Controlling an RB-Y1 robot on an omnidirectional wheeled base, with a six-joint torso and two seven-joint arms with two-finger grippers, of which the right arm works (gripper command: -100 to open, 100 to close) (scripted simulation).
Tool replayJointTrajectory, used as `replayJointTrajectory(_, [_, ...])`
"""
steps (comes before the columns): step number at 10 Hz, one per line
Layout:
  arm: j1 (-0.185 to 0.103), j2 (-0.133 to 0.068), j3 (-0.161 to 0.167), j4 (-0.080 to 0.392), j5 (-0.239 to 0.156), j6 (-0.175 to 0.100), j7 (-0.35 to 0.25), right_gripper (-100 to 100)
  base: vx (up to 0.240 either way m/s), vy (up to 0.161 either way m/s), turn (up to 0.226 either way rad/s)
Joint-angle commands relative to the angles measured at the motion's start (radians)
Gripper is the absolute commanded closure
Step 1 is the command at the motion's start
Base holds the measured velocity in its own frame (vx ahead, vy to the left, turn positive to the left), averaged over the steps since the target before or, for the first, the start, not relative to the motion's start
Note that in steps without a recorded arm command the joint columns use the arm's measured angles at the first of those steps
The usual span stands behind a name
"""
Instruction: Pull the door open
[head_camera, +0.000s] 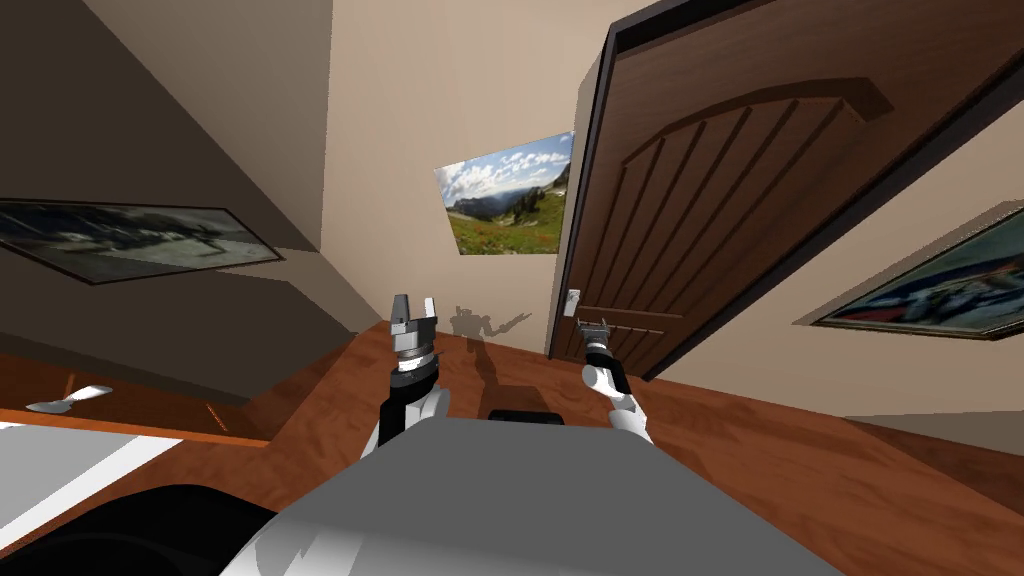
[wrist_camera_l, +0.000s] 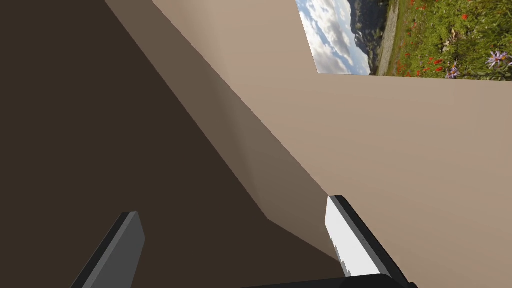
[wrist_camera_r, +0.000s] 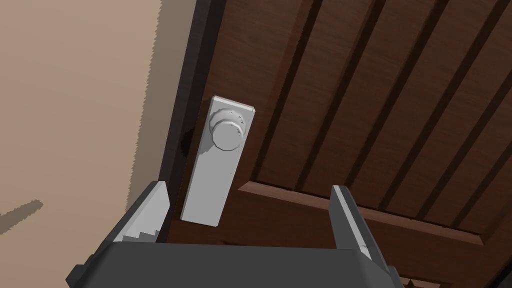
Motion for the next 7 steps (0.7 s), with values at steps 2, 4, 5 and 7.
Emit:
replayJointTrajectory(2, [-0.016,0.001,-0.003,0.039,-0.035,0.004,-0.047,-100,0.064,-0.096,0.14])
replayJointTrajectory(4, [-0.031,0.003,-0.005,0.072,-0.059,0.004,-0.079,-100,0.046,-0.079,0.105])
replayJointTrajectory(5, [-0.037,0.004,-0.006,0.087,-0.069,0.004,-0.093,-100,0.051,-0.086,0.127])
replayJointTrajectory(7, [-0.056,0.008,-0.008,0.127,-0.098,0.005,-0.131,-100,0.081,-0.099,0.143])
